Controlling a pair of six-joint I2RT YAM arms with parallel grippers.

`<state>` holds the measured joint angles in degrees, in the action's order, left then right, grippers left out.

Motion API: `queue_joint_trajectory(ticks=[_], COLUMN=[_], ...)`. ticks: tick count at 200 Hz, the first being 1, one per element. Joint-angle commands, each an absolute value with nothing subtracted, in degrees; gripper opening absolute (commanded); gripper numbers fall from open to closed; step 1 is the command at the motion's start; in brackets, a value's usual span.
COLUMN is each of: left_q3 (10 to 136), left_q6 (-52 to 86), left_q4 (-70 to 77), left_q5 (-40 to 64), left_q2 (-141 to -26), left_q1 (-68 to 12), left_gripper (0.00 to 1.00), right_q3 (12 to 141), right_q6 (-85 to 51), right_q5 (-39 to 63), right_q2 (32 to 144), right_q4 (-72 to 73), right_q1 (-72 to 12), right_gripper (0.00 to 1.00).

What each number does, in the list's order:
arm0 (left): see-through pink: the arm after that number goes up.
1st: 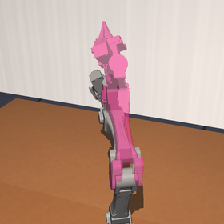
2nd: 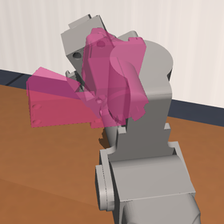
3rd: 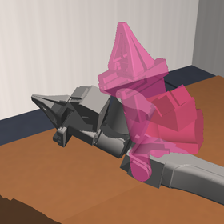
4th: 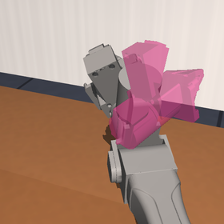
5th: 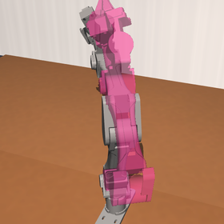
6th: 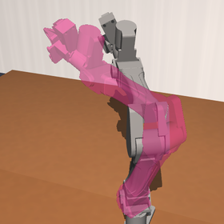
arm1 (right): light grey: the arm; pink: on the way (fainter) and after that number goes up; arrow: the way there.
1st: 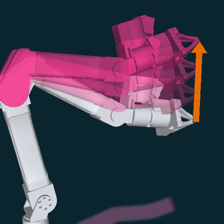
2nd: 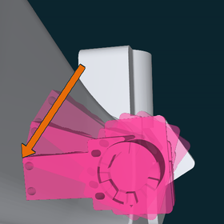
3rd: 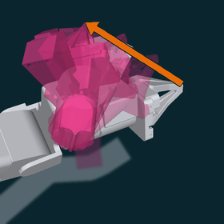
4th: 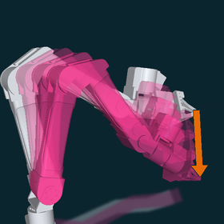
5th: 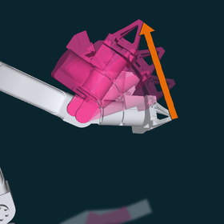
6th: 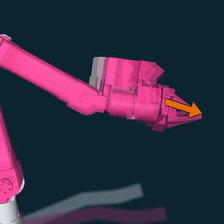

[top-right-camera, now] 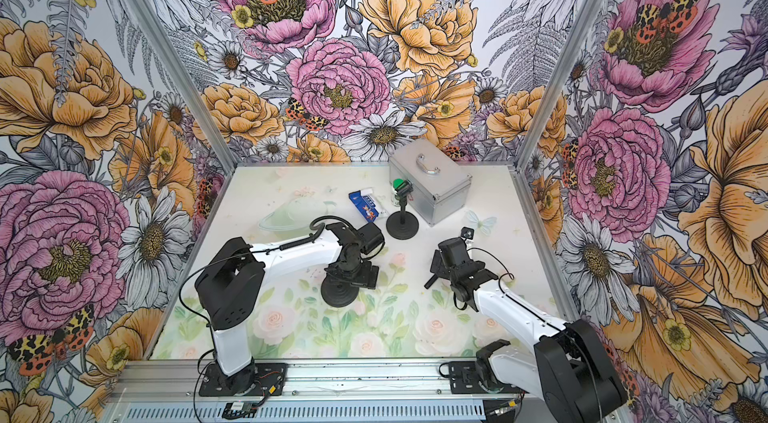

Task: Assemble a microphone stand
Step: Move the microphone stand base to the center of the board.

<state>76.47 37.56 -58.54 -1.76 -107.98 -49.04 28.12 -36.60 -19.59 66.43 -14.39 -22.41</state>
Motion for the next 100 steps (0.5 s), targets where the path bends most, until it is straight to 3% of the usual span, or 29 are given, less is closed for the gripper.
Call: queue_joint_trajectory(ticks=[1, 57, 100], left_q3=[76.4, 76.5, 76.2], left_q6=[37.6, 36.4, 37.4], left_q4=[-59.2, -56.4, -56.5], left_q5=[-2.1, 7.3, 7.4], left_q2=[-109.4, -110.8, -110.7], left_q1=[-48.5, -47.6, -47.5], left_gripper=[0.99, 0.99, 0.99], right_q3=[29.9, 29.9, 29.7], right_q6=[-36.8, -36.9, -36.7], right_q5=[-18.8, -18.9, -19.4], right_q2=[67.1, 67.4, 67.2], right_q4=[-14.3, -14.4, -14.6], right_q1=[-22.0, -21.9, -21.8], right_gripper=[1.0, 1.0, 1.0])
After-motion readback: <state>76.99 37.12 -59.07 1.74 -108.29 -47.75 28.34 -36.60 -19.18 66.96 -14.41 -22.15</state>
